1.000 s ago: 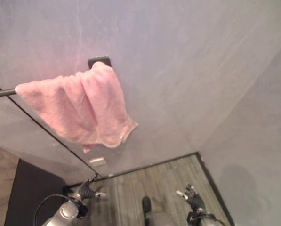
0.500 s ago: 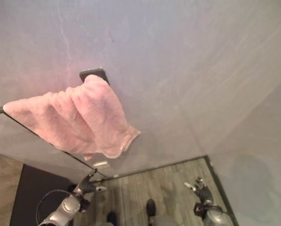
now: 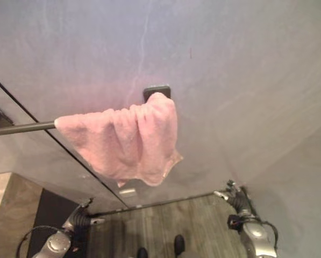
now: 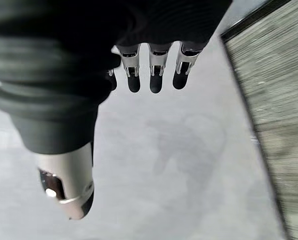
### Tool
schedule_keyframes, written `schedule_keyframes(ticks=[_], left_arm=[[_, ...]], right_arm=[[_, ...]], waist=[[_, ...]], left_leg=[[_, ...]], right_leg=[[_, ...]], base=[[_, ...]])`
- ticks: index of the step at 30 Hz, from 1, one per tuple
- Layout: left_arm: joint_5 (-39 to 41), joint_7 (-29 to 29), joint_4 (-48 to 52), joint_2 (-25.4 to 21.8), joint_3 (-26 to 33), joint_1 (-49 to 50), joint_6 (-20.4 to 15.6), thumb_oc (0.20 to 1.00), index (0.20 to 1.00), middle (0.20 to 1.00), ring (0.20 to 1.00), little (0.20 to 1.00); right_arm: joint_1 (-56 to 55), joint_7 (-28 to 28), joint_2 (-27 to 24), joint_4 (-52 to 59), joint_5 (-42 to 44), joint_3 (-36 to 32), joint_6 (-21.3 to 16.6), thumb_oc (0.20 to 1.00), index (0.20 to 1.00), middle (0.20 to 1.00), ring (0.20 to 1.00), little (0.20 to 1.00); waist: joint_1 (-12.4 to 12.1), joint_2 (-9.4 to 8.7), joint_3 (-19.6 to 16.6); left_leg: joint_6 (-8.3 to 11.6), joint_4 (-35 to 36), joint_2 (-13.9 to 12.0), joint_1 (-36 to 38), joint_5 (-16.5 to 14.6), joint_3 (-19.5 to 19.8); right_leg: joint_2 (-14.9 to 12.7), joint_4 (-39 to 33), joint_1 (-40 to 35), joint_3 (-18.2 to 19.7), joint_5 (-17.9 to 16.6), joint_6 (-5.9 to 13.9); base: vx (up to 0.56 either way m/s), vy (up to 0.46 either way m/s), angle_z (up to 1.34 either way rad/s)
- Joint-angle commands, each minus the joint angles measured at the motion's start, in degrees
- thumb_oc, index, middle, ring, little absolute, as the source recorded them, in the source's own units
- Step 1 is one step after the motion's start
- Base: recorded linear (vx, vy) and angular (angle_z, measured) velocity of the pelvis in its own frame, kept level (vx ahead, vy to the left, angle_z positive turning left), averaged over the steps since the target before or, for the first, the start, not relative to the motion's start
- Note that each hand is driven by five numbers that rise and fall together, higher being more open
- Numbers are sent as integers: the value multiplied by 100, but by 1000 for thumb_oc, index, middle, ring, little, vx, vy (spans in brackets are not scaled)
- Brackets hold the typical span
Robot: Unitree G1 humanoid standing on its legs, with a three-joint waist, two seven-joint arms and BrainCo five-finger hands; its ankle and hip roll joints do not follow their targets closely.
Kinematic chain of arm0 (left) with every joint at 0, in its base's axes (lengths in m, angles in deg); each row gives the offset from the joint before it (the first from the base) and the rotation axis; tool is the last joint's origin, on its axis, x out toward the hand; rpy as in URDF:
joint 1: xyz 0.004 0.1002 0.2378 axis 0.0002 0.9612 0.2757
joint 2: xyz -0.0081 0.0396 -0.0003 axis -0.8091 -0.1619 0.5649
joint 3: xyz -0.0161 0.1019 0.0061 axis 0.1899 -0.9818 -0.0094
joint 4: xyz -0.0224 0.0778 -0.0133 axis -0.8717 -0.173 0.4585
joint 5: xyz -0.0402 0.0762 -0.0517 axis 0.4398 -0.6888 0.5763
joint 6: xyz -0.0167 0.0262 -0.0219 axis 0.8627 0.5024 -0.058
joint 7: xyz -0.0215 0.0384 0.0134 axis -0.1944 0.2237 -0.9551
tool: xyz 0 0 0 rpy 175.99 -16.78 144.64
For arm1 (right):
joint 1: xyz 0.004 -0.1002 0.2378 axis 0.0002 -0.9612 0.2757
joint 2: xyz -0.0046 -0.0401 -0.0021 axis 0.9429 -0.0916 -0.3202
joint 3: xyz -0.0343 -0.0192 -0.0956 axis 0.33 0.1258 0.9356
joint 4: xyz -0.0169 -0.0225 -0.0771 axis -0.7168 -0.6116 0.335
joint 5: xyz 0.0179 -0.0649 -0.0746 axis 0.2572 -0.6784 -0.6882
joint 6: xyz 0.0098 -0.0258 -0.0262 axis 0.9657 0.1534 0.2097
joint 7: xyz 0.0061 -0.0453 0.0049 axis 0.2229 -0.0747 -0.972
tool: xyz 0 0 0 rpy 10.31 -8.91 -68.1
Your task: Put brush and paste in cup on sink, flatten towel.
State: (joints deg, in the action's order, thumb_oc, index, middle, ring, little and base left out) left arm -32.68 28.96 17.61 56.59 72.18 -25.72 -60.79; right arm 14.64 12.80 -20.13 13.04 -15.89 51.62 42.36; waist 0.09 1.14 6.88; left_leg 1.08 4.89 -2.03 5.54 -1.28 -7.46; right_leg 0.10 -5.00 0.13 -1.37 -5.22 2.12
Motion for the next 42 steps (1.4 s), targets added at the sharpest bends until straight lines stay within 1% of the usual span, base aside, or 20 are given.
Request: schedule_keyframes(ticks=[1,3,4,5,6,7,10,12,16,18,19,20,21,23,26,28,32,33,35,42], left_arm=[[224,-112,383,-629,214,5,-418,1000,1000,1000,1000,1000],[275,-230,970,-1077,343,153,-589,1000,1000,1000,1000,1000],[356,-345,1524,-1483,446,246,-729,1000,1000,1000,1000,1000],[363,-356,1549,-1490,462,270,-717,1000,1000,1000,1000,1000],[695,-463,1741,-1639,531,311,-803,1000,1000,1000,1000,1000],[698,-466,1747,-1640,536,318,-800,1000,1000,1000,1000,1000],[1222,-716,2290,-2054,620,376,-934,1000,1000,1000,1000,1000],[1453,-780,2552,-2256,655,348,-976,1000,1000,1000,1000,1000],[2093,-845,2728,-2417,509,-132,-955,1000,1000,1000,1000,1000],[2094,-846,2728,-2416,511,-133,-954,1000,1000,1000,1000,1000],[2203,-817,2600,-2367,319,-430,-953,1000,1000,1000,1000,1000],[2267,-807,2642,-2345,255,-556,-937,1000,1000,1000,1000,1000],[2267,-807,2642,-2345,256,-556,-937,1000,1000,1000,1000,1000],[2314,-771,2678,-2258,-6,-987,-970,1000,1000,1000,1000,1000],[2209,-711,2818,-2220,-231,-1382,-994,1000,1000,1000,1000,1000],[2276,-685,2910,-2024,-490,-1757,-1027,1000,1000,1000,1000,1000],[2277,-686,2968,-1843,-739,-2052,-1030,1000,1000,1000,1000,1000],[2265,-655,2973,-1674,-954,-2297,-1026,1000,1000,1000,1000,1000],[2239,-660,2918,-1493,-1088,-2399,-1016,1000,1000,1000,1000,1000],[2138,-587,2857,-1039,-1289,-2556,-943,1000,1000,1000,1000,1000]], right_arm=[[-93,-158,-181,434,74,-278,-330,1000,1000,1000,1000,1000],[-219,-236,-401,773,354,-470,-401,1000,1000,1000,1000,1000],[-339,-493,-660,1258,585,-530,-442,1000,1000,1000,1000,1000],[-351,-496,-661,1269,588,-530,-436,1000,1000,1000,1000,1000],[-437,-663,-970,1513,705,-438,-407,1000,1000,1000,1000,1000],[-437,-664,-971,1514,707,-436,-407,1000,1000,1000,1000,1000],[-331,-984,-1618,1784,857,-204,-349,1000,1000,1000,1000,1000],[-190,-1133,-1914,1840,1016,22,-290,1000,1000,1000,1000,1000],[392,-1230,-2296,1870,1388,607,-108,1000,1000,1000,1000,1000],[397,-1230,-2297,1869,1389,610,-107,1000,1000,1000,1000,1000],[848,-1232,-2404,1829,1329,941,-78,1000,1000,1000,1000,1000],[1058,-1173,-2426,1772,1258,1067,-87,1000,1000,1000,1000,1000],[1060,-1173,-2426,1771,1258,1068,-87,1000,1000,1000,1000,1000],[1666,-1069,-2299,1603,1112,1481,-75,1000,1000,1000,1000,1000],[2196,-940,-2248,1458,728,1818,-90,1000,1000,1000,1000,1000],[2610,-832,-1988,1275,613,2065,-145,1000,1000,1000,1000,1000],[2930,-729,-1730,1122,548,2195,-151,1000,1000,1000,1000,1000],[3021,-700,-1545,1089,635,2242,-169,1000,1000,1000,1000,1000],[3085,-714,-1437,1109,672,2316,-156,1000,1000,1000,1000,1000],[3290,-622,-1070,1147,666,2433,-136,1000,1000,1000,1000,1000]], waist=[[-135,-457,-296],[-172,-472,-278],[-195,-476,-265],[-183,-477,-269],[-206,-491,-269],[-199,-490,-270],[-270,-511,-291],[-298,-529,-298],[-344,-551,-317],[-343,-550,-315],[-347,-557,-323],[-348,-559,-318],[-347,-559,-318],[-336,-570,-308],[-332,-595,-311],[-325,-643,-308],[-312,-694,-313],[-289,-715,-323],[-258,-734,-343],[-231,-718,-311]], left_leg=[[370,-207,-229,-248,193,57],[422,-101,-259,-264,269,182],[451,-62,-278,-283,315,263],[452,-62,-278,-283,314,273],[470,-32,-299,-305,350,310],[470,-31,-299,-306,351,315],[510,11,-305,-343,411,367],[531,11,-312,-372,428,394],[569,11,-332,-436,464,423],[569,11,-333,-436,464,423],[578,11,-336,-458,474,413],[580,11,-338,-462,469,400],[580,11,-338,-462,469,400],[586,11,-357,-472,468,357],[600,11,-386,-488,463,292],[612,11,-427,-504,448,217],[622,11,-458,-505,438,150],[628,11,-461,-507,433,141],[633,11,-460,-494,420,138],[624,11,-452,-489,413,105]], right_leg=[[-926,503,67,43,116,873],[-948,489,18,-168,148,874],[-956,464,-21,-291,159,876],[-956,461,-28,-301,160,875],[-967,413,-54,-377,151,875],[-967,410,-57,-382,150,875],[-973,307,-106,-471,114,875],[-982,256,-128,-518,93,883],[-978,140,-150,-580,31,877],[-977,139,-151,-580,30,877],[-976,120,-137,-583,2,876],[-971,98,-137,-574,-11,875],[-971,98,-138,-574,-11,875],[-949,69,-113,-534,-42,865],[-918,36,-75,-497,-64,859],[-881,2,-32,-466,-85,851],[-846,0,3,-420,-103,848],[-839,0,7,-393,-100,837],[-841,0,1,-374,-84,834],[-851,0,30,-319,-79,826]], base=[[-29,-25,27],[-37,-34,36],[-26,-30,29],[-18,-25,51],[-3,-12,42],[-7,-22,41],[-12,-19,17],[-18,-20,6],[-17,-15,5],[-14,-2,5],[-16,-2,5],[0,0,0],[-13,-1,-5],[-14,4,-5],[-6,3,-3],[-1,-3,-2],[1,-9,-16],[8,3,-13],[9,3,-3],[-2,6,-4]])
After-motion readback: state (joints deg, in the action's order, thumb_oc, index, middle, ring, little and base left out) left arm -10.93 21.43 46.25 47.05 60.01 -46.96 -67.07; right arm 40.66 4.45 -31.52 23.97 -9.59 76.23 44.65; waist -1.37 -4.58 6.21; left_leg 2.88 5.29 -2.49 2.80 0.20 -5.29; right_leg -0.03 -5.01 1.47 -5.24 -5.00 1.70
